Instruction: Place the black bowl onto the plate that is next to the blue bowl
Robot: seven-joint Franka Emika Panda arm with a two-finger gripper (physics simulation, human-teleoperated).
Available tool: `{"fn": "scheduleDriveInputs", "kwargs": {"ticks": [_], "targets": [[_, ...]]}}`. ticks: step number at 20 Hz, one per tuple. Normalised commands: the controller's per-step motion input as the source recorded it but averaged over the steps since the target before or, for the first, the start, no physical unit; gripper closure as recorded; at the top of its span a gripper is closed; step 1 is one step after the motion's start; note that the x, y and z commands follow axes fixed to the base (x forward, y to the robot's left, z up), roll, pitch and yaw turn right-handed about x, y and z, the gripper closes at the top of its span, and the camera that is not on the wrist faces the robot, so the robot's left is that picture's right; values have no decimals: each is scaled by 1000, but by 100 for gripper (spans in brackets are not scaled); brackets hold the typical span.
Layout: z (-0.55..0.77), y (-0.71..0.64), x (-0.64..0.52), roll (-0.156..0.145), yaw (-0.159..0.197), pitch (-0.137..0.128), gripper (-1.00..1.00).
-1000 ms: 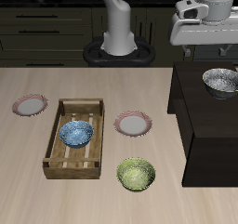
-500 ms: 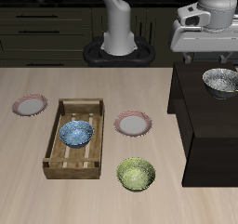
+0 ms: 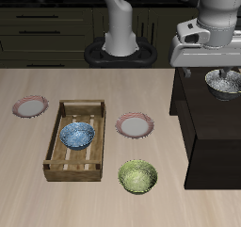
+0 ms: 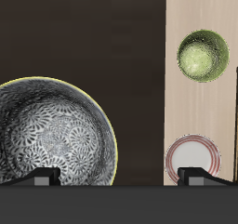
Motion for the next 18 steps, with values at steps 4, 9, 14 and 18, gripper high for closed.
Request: {"fn": "scheduleDriveInputs", "kwargs": {"ticks": [4, 9, 14, 18], "targets": [[-363, -8, 60, 2, 5, 48, -100], [-450, 65, -14, 10, 23, 51, -100], [-430, 121, -178, 56, 33, 42, 100], [-130, 114, -463, 123, -33, 17, 100]]}}
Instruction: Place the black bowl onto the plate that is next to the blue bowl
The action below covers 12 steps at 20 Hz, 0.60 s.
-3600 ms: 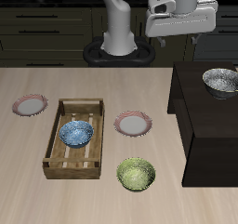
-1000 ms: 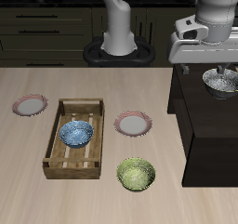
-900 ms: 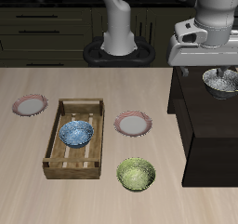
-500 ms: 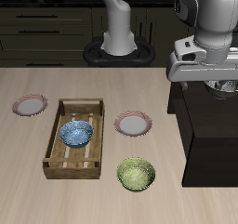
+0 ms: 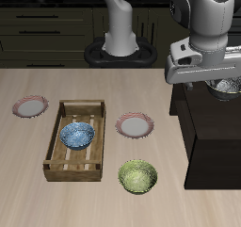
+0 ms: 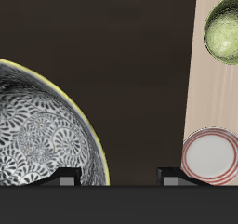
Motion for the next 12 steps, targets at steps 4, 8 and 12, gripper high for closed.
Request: {"fn": "scheduleDriveInputs", "kwargs": {"ticks": [4, 8, 12], "targets": [[126, 1, -201, 37, 1, -20, 100], [169, -114, -64, 30, -17, -19, 100], [112, -148, -31, 12, -8, -16, 100]]}}
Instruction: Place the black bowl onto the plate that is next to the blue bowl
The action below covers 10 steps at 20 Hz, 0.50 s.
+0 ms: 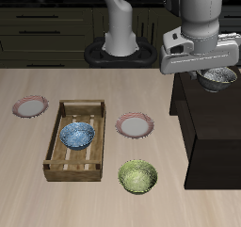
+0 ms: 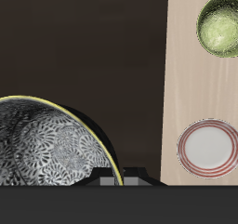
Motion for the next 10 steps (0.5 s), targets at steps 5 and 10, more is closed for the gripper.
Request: {"fn": "scheduleDriveInputs", "kwargs": {"ticks": [5, 10], "targets": [[191, -272, -122, -12, 4, -40, 100], [127, -454, -260, 19, 34, -30, 100]]}}
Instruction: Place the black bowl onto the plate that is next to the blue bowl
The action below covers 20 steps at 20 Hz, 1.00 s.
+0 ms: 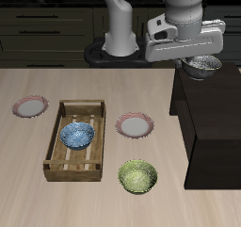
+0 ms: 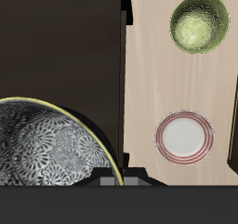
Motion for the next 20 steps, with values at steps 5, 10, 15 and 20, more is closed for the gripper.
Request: {"fn": "scheduleDriveInputs", "kwargs": {"ticks": [5, 10, 15, 20], "targets": [[-77, -449, -303, 7, 78, -17, 100], [-111, -441, -214, -1, 45, -22, 100], [-183, -529, -375, 5, 6, -4, 100], [-60, -385, -253, 13, 13, -4, 100]]}}
